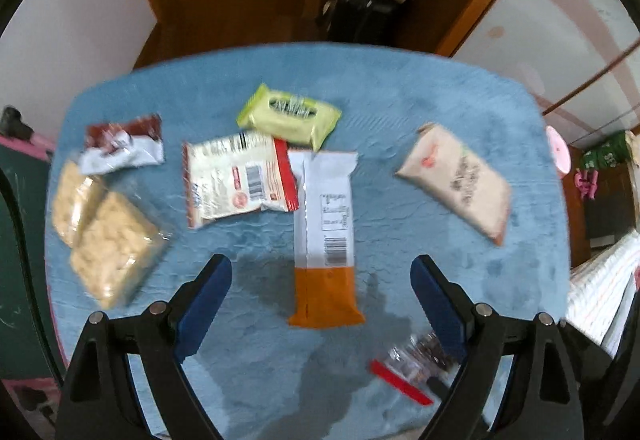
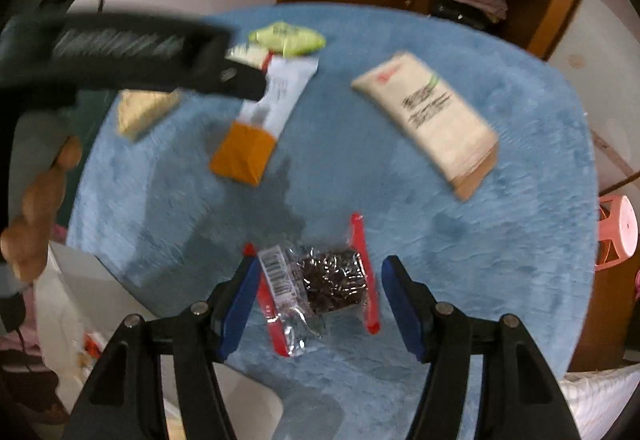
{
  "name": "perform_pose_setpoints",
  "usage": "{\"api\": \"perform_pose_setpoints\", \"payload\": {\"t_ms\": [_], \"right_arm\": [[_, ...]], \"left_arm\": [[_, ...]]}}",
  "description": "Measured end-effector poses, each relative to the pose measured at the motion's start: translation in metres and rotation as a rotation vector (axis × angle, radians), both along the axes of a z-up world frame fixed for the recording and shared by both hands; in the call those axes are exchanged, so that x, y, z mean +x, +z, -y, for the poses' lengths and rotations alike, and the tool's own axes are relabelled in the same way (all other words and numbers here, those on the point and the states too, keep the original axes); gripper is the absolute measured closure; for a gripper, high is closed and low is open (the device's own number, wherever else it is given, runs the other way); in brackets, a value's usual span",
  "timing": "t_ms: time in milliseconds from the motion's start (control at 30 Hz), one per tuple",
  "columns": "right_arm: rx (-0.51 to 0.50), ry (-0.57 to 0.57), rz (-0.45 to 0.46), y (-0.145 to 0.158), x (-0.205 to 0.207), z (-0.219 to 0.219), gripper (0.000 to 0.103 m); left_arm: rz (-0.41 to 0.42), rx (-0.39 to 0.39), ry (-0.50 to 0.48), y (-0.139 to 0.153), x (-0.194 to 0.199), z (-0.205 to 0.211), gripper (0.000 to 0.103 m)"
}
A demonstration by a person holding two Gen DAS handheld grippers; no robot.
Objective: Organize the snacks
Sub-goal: 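Grasp the orange-ended bar with left gripper while right grasps chocolate bag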
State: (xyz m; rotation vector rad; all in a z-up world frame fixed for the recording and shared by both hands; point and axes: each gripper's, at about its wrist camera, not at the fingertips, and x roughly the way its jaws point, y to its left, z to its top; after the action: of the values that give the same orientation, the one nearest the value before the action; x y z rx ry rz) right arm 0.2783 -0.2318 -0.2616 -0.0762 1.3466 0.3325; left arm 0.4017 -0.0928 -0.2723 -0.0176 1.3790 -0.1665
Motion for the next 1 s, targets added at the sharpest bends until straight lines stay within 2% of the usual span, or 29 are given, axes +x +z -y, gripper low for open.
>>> {"api": "perform_pose_setpoints", "payload": {"t_ms": [133,200,333,400,433,467,533,633,767,900,1000], "right_arm": [[-0.021,0.015,-0.049,-0.025,-0.003,-0.006,0.040],[-0.048,0.037,-0.031,-0.030,-0.006,-0.009,0.039],[-0.098,0.099,0.007,-0.030,-0.014,-0.020,0.038],[-0.118,0.118,0.022,-0.030,-0.017,-0.024,0.040],[-0.118,0.116,0.024,-0.029,-0.019,-0.024,0.042],[-0.116,0.108,0.028,-0.028,-0.020,-0.023,0.048],[-0.107,0.078,0.033,-0.025,-0.021,-0.019,0.058],[-0.064,0.025,0.020,-0.024,-0.023,-0.011,0.060],[-0.073,-0.006,0.027,-0.018,-0.033,-0.011,0.060],[-0.050,-0.044,0.074,0.008,-0.046,-0.009,0.060],[-0.037,-0.083,0.122,0.035,-0.054,-0.001,0.060]], "left_arm": [[-0.050,-0.020,0.034,-0.028,0.006,0.001,0.015],[-0.068,-0.028,0.052,-0.037,0.008,0.001,0.016],[-0.100,-0.036,0.066,-0.055,0.009,0.003,0.027],[-0.077,-0.011,0.058,-0.055,0.006,0.007,0.028],[-0.074,0.001,0.055,-0.056,0.003,0.008,0.031],[-0.064,0.029,0.050,-0.056,0.002,0.011,0.035],[-0.042,0.092,0.035,-0.055,-0.001,0.016,0.061],[-0.023,0.083,0.008,-0.051,-0.006,0.019,0.068],[-0.028,0.073,0.018,-0.042,-0.021,0.012,0.071],[0.024,0.045,0.004,-0.005,-0.043,0.003,0.071],[0.079,0.018,-0.012,0.035,-0.063,-0.004,0.071]]}}
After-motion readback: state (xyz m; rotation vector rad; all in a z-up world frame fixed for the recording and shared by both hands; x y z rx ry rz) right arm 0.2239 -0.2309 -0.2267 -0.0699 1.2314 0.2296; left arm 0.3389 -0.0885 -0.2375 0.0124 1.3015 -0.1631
